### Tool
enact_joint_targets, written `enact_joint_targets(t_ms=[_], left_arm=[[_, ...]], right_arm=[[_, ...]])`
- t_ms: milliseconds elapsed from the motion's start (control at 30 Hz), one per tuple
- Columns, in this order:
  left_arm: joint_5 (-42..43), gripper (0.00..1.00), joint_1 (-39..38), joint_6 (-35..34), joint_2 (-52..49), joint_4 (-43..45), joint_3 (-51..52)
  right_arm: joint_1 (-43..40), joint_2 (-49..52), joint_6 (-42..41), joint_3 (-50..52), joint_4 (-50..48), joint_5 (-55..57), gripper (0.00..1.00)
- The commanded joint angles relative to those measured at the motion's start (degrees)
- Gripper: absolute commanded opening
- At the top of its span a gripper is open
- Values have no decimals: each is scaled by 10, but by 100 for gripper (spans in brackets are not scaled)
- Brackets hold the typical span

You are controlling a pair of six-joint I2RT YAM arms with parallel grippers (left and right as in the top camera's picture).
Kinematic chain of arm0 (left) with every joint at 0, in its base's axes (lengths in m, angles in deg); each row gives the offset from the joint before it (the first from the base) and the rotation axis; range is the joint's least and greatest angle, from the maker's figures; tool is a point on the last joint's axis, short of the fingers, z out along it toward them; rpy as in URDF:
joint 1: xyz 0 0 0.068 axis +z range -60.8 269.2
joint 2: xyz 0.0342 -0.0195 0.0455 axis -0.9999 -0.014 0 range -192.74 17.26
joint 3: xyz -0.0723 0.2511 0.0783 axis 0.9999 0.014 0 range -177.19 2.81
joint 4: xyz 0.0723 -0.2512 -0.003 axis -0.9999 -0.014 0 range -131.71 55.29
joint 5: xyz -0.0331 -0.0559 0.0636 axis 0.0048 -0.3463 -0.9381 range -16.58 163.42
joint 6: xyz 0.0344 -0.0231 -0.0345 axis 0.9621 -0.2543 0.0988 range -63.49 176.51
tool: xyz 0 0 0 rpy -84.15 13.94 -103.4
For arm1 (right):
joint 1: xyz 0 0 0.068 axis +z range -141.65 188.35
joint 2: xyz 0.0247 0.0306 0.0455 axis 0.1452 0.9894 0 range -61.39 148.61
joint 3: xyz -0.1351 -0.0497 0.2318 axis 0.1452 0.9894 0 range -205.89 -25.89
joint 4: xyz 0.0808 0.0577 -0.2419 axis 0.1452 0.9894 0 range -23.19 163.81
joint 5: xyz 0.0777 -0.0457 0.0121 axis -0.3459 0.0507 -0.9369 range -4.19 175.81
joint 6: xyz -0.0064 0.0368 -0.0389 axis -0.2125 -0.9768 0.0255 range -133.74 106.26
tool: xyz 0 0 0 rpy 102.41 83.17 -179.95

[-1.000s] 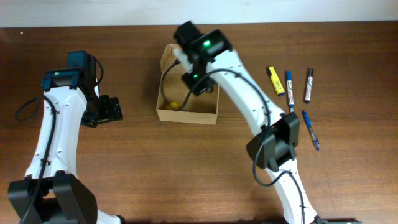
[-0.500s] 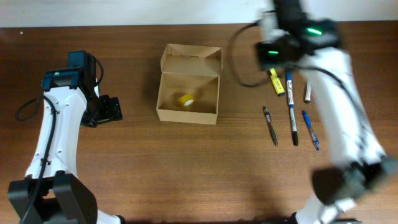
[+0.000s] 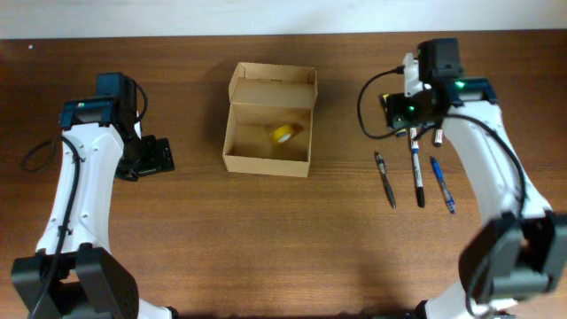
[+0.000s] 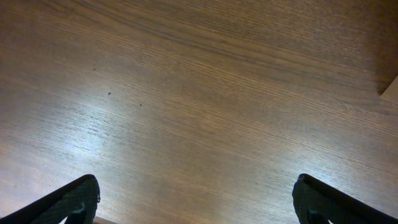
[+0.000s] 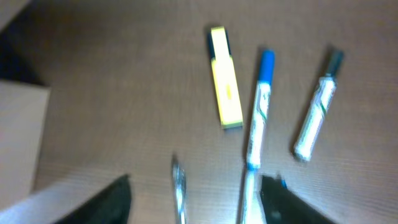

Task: Pack container
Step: 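Release the tape and move the right gripper to the highlighter, then grasp the yellow highlighter with the right gripper and lift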

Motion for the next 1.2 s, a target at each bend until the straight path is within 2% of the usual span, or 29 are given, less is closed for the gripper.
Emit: enact_joint_targets(t_ms=[0, 100, 233, 533, 900, 1033, 1167], left_arm=[[4, 100, 2, 7, 4, 1, 3], [4, 100, 2, 7, 4, 2, 3], [4, 100, 2, 7, 4, 2, 3], [4, 100, 2, 7, 4, 1, 3], [4, 100, 2, 7, 4, 1, 3], [4, 100, 2, 7, 4, 1, 3], [4, 100, 2, 7, 4, 1, 3]], right_arm=[[-2, 31, 24, 1, -38, 6, 72], [-9, 63, 24, 0, -71, 16, 78], [-25, 102, 24, -7, -81, 16, 79], [-46, 165, 21, -90, -11, 0, 77], [-46, 174, 0, -115, 87, -27, 76], [-46, 179, -2, -169, 115, -28, 76], [-45, 217, -3, -268, 168, -28, 76]])
